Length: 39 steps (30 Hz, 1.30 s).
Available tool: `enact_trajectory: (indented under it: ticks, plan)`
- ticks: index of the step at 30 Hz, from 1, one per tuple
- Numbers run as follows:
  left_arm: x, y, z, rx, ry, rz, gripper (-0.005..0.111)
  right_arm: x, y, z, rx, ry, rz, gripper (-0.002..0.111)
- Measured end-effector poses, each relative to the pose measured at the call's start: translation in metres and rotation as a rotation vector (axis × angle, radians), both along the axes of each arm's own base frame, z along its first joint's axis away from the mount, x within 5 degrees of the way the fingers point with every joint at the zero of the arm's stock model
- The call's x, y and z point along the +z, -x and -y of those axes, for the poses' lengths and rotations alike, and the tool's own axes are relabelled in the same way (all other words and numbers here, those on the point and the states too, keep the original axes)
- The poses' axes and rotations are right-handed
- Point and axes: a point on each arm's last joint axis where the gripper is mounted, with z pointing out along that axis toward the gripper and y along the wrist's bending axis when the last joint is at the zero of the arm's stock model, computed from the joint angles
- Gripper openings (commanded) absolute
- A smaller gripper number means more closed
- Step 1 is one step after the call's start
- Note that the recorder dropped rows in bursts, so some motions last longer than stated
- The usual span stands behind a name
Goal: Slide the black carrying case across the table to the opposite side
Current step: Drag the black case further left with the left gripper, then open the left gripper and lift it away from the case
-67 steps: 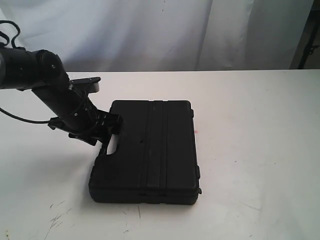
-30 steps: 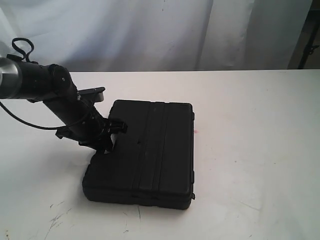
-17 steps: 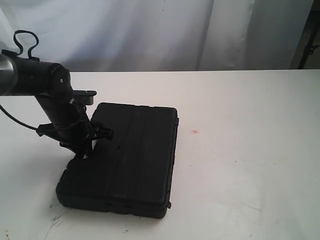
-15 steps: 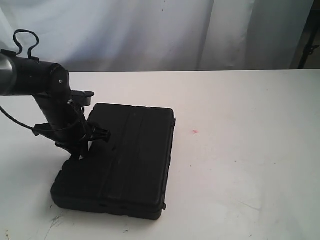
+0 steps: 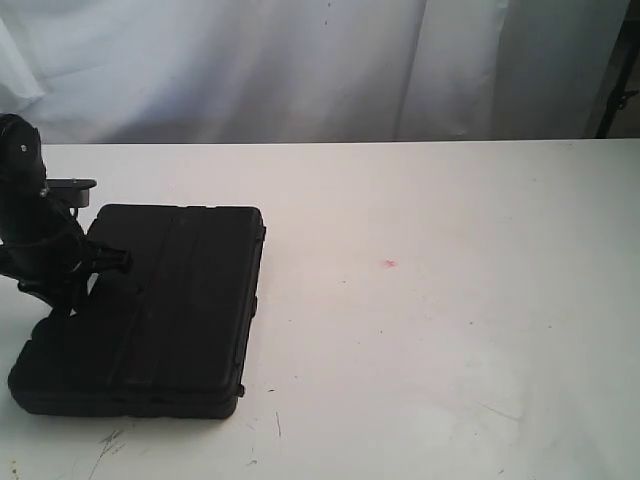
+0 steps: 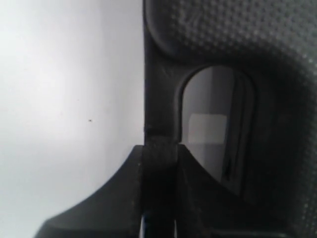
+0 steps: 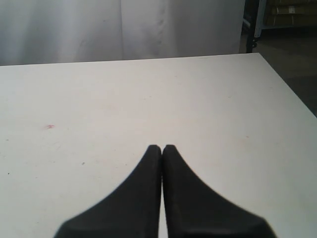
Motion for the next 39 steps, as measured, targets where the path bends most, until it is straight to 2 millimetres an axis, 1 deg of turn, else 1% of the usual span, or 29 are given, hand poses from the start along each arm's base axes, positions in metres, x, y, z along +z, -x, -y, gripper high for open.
enact_trajectory:
  ticks: [1,5,22,24,27,28,29,30,32,33,35,39]
  plan:
    - [0.0001,-0.0003,-0.0036,-0.004,-0.014,0.001,0.000,0.0000,0.0000,0.0000,0.000,0.000,0.000,0.000]
    - [0.0003,-0.0009,-0.0072,-0.029,-0.047,0.005,0.000,0.0000,0.0000,0.0000,0.000,0.000,0.000,0.000]
    - [0.0006,-0.0012,-0.0103,-0.053,-0.083,0.006,0.000,-0.0002,0.0000,0.0000,0.000,0.000,-0.002,0.000]
    - [0.0006,-0.0011,-0.0102,-0.046,-0.078,0.006,0.001,-0.0002,0.0000,0.0000,0.000,0.000,-0.002,0.000]
    - [0.0006,-0.0011,-0.0108,-0.038,-0.078,0.007,0.010,-0.0002,0.0000,0.0000,0.000,0.000,-0.002,0.000]
    - [0.0005,-0.0011,-0.0106,-0.035,-0.076,0.007,0.019,-0.0002,0.0000,0.0000,0.000,0.000,-0.002,0.000]
    - [0.0005,-0.0011,-0.0104,-0.033,-0.074,0.006,0.025,-0.0002,0.0000,0.0000,0.000,0.000,-0.002,0.000]
    - [0.0005,-0.0010,-0.0103,-0.031,-0.072,0.006,0.035,-0.0002,0.0000,0.0000,0.000,0.000,-0.002,0.000]
    - [0.0013,-0.0003,-0.0093,-0.020,-0.061,0.001,0.050,-0.0002,0.0000,0.0000,0.000,0.000,-0.002,0.000]
    - [0.0018,0.0005,-0.0093,-0.016,-0.060,-0.006,0.053,-0.0002,0.0000,0.0000,0.000,0.000,-0.002,0.000]
    - [0.0022,0.0008,-0.0107,-0.017,-0.067,-0.008,0.055,-0.0002,0.0000,0.0000,0.000,0.000,-0.002,0.000]
    - [0.0094,0.0014,-0.0123,-0.007,-0.074,0.006,0.052,-0.0002,0.0000,0.0000,0.000,0.000,-0.002,0.000]
